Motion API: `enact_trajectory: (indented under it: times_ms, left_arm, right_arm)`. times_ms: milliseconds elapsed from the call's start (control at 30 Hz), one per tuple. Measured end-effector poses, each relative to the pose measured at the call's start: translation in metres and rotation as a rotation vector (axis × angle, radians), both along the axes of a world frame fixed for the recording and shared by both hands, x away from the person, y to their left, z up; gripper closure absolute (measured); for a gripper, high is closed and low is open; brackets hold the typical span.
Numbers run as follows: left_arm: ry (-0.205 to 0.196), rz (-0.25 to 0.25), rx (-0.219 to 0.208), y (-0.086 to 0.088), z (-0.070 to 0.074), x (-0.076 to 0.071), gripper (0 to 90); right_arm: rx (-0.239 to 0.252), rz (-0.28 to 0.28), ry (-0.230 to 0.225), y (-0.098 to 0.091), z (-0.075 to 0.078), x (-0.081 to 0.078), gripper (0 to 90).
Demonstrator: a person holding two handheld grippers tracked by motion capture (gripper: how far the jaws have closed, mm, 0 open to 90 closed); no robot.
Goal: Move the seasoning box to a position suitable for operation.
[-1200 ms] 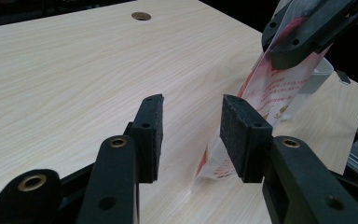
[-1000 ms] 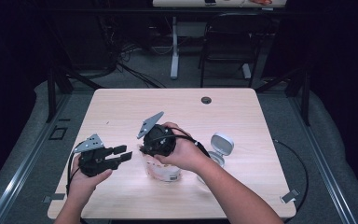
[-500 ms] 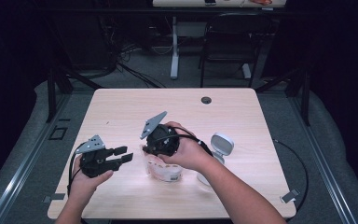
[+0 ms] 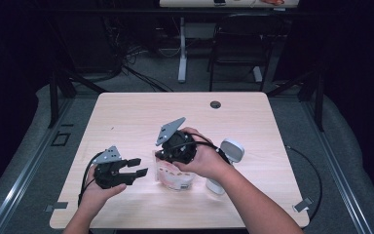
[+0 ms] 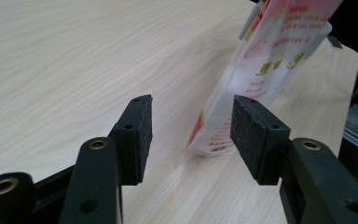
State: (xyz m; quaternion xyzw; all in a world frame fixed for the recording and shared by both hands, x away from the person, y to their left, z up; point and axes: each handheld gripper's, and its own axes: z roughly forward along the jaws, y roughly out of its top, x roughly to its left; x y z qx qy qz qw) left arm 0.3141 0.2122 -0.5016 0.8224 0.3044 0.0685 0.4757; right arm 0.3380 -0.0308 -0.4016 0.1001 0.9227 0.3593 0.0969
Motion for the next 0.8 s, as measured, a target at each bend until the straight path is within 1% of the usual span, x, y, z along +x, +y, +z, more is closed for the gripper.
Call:
enact_trajectory:
  times_ms: [33,67,133,200,233,300,367,467,500,533,600,633,800]
  left_arm:
    - [0.006,-0.008,-0.005,-0.002,-0.003,0.000,48.4]
    - [0.012,-0.022,0.000,-0.003,-0.006,0.001,47.6]
    - [0.013,-0.039,0.001,-0.006,-0.011,0.001,47.3]
    - [0.015,-0.052,0.010,-0.008,-0.014,0.001,47.0]
    - [0.017,-0.057,0.020,-0.009,-0.015,0.001,46.9]
    - [0.018,-0.061,0.013,-0.010,-0.017,0.001,47.1]
    - [0.015,-0.065,0.026,-0.012,-0.018,0.001,47.1]
    - [0.015,-0.076,0.034,-0.016,-0.019,0.000,47.1]
    - [0.011,-0.081,0.035,-0.016,-0.019,-0.001,47.1]
    - [0.012,-0.084,0.034,-0.017,-0.019,-0.001,47.0]
    - [0.010,-0.094,0.031,-0.019,-0.020,-0.001,46.3]
    - [0.010,-0.097,0.031,-0.020,-0.020,-0.002,45.7]
    - [0.017,-0.128,0.042,-0.026,-0.023,-0.002,45.2]
  right_arm:
    - [0.002,-0.001,0.001,0.000,0.000,-0.001,90.0]
    - [0.002,0.003,-0.002,-0.001,0.000,-0.002,90.0]
    - [0.000,0.003,-0.008,-0.002,0.000,-0.003,90.0]
    - [-0.001,0.005,-0.009,-0.005,0.000,-0.003,90.0]
    - [-0.001,0.007,-0.007,-0.006,0.001,-0.003,90.0]
    - [-0.001,0.005,-0.007,-0.008,0.001,-0.003,90.0]
    - [0.006,0.002,-0.003,-0.011,0.000,-0.004,90.0]
    - [0.019,0.002,0.004,-0.015,0.001,-0.004,90.0]
    - [0.029,-0.003,0.008,-0.016,0.000,-0.005,90.0]
    - [0.024,-0.002,0.011,-0.018,0.001,-0.004,90.0]
    - [0.043,-0.007,0.015,-0.022,0.001,-0.004,90.0]
    - [0.041,-0.004,0.018,-0.023,0.002,-0.004,90.0]
    - [0.053,-0.002,0.013,-0.029,0.005,-0.006,90.0]
